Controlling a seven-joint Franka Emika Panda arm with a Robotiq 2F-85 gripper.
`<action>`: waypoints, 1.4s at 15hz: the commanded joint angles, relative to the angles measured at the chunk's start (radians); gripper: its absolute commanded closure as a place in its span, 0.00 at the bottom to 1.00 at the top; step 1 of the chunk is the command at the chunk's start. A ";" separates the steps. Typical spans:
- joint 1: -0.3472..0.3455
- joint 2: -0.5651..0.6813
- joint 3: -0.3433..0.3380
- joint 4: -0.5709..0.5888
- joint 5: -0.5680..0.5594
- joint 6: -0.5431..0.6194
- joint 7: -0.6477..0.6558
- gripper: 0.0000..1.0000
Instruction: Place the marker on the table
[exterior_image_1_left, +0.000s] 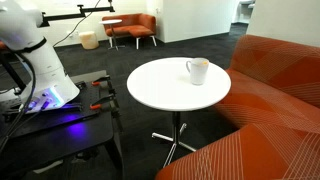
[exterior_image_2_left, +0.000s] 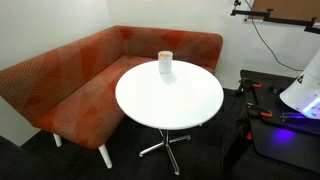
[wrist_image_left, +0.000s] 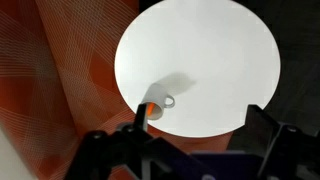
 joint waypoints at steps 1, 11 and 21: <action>0.006 0.001 -0.004 0.002 -0.004 -0.002 0.004 0.00; -0.017 0.046 0.001 0.024 -0.018 0.076 0.034 0.00; -0.137 0.244 0.048 0.067 -0.098 0.313 0.232 0.00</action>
